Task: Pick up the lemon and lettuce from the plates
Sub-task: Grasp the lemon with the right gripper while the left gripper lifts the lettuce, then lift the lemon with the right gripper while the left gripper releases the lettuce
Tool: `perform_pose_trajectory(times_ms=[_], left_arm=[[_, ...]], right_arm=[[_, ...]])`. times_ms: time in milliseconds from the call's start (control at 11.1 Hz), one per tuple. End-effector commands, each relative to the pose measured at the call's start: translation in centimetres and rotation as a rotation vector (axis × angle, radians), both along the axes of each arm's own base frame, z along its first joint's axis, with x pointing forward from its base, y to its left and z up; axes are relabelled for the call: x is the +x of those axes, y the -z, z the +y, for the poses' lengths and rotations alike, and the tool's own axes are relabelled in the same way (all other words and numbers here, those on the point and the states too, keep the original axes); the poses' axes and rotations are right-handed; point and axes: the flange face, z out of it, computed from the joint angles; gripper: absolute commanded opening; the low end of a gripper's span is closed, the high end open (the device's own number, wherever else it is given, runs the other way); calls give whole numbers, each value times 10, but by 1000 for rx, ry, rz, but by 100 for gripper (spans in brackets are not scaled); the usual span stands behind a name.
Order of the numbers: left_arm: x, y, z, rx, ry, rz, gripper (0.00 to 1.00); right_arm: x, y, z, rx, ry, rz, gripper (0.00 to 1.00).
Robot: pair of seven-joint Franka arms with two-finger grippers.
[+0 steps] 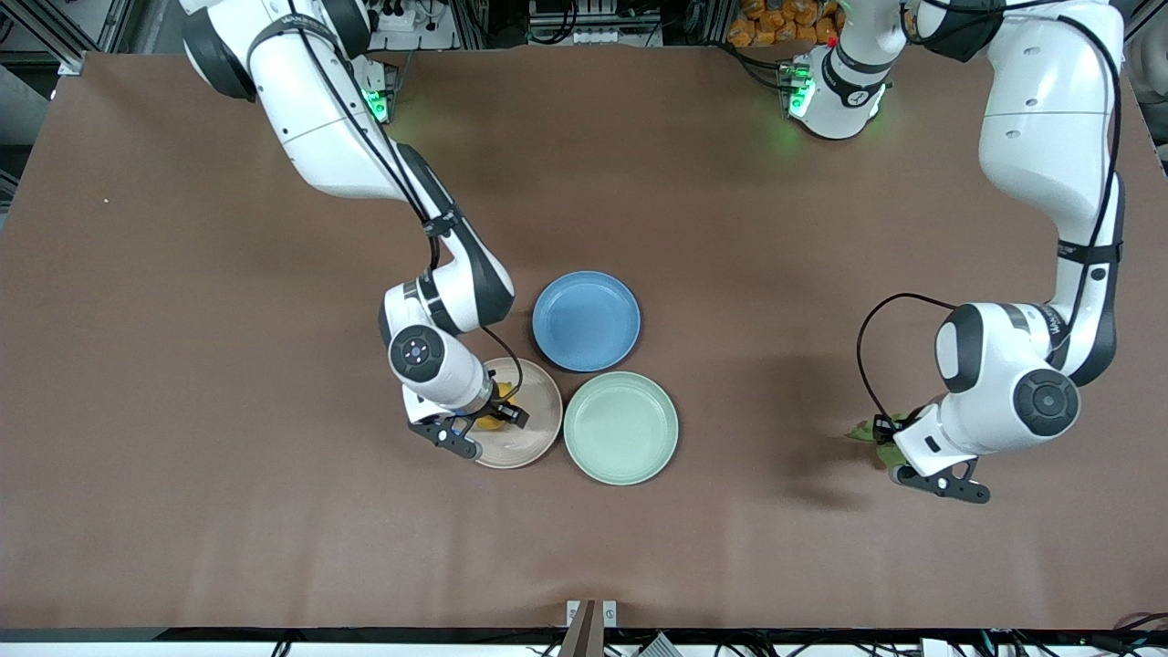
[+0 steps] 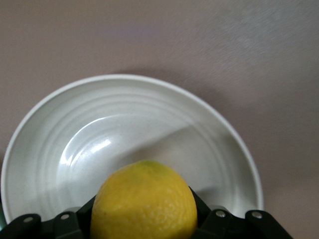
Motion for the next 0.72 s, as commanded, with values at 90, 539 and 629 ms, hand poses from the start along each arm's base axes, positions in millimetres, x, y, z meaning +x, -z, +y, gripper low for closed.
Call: perform_pose_trajectory(times_ms=[90,539,629], left_arm=[[-2,-119,14,12,7,-129,100],[-45,-239,-11,-76,-226,-80,100],[-52,-252,-21,-104,-284,-79,100]], right_arm=[[30,-55,-26,14,-59,102,38],[51,-101,-109,3,-194,202,38],[54,-103,-129,-7,-224,215,38]])
